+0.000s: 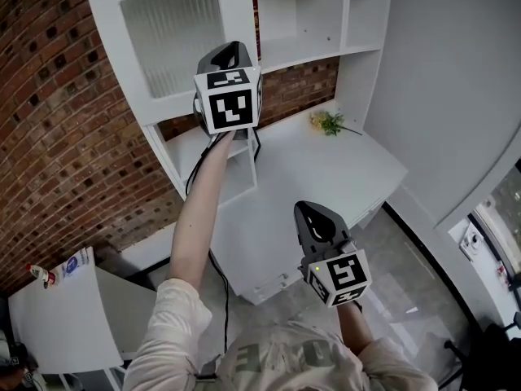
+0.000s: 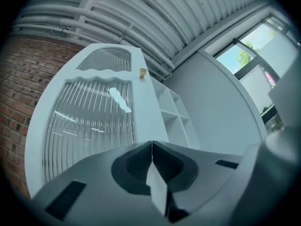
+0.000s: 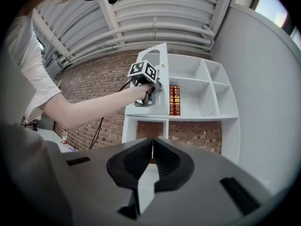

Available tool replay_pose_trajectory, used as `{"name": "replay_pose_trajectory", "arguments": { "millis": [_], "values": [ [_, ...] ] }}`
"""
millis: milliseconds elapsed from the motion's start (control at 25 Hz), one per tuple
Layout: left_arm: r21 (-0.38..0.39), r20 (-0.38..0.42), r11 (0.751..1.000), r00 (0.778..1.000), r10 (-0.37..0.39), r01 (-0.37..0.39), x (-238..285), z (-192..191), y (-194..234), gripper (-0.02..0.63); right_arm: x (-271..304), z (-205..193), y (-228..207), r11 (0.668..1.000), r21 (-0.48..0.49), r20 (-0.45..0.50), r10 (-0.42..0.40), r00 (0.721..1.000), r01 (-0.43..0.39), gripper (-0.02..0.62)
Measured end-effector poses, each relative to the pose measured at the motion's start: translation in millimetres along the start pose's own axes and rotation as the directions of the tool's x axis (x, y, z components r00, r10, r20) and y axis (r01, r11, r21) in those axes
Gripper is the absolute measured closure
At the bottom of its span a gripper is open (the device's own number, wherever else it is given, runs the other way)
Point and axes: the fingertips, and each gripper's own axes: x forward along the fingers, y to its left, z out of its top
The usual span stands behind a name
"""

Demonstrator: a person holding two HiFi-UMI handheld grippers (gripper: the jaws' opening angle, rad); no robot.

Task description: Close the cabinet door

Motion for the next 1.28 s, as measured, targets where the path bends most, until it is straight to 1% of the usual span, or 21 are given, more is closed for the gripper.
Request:
{"name": "replay_pose_trajectory", "arguments": {
  "millis": [240, 600, 760, 840, 960, 1000, 1040, 1160, 1280],
  "values": [
    [0.004, 0.003, 1.000, 1.000, 0.020, -0.020, 21, -7, 8, 0.592, 7, -4, -9, 1.000, -0.007, -0.010, -0.020, 1.000, 0.020, 0.578],
    [0.037, -0.011, 0.997, 0.998, 0.065, -0.064, 50, -19, 22, 0.594, 11, -13, -24, 0.998, 0.005, -0.028, -0.066, 0.997, 0.066, 0.578],
    [0.069, -0.012, 0.993, 0.996, 0.093, -0.092, 59, -23, 28, 0.594, 12, -13, -27, 0.997, -0.006, -0.028, -0.079, 0.996, 0.079, 0.578],
    [0.047, -0.022, 0.995, 0.996, 0.087, -0.086, 64, -25, 30, 0.594, 12, -14, -28, 0.997, -0.007, -0.032, -0.082, 0.996, 0.082, 0.578],
    [-0.047, -0.049, 0.998, 0.998, 0.038, -0.040, 73, -30, 30, 0.594, 13, -11, -27, 0.997, -0.012, -0.032, -0.083, 0.996, 0.082, 0.578],
    [-0.066, -0.054, 0.997, 0.998, 0.029, -0.033, 77, -32, 30, 0.594, 14, -12, -27, 0.996, -0.009, -0.032, -0.084, 0.996, 0.084, 0.578],
    [-0.069, -0.057, 0.997, 0.998, 0.032, -0.036, 80, -34, 31, 0.594, 14, -12, -27, 0.996, -0.007, -0.032, -0.085, 0.996, 0.085, 0.578],
    [-0.041, -0.058, 0.997, 0.996, 0.065, -0.068, 87, -37, 36, 0.595, 12, -12, -27, 0.996, -0.012, -0.034, -0.091, 0.995, 0.090, 0.578],
    [-0.040, -0.062, 0.997, 0.996, 0.062, -0.064, 91, -38, 39, 0.595, 8, -14, -33, 0.995, -0.012, -0.046, -0.104, 0.993, 0.104, 0.578]
  ]
}}
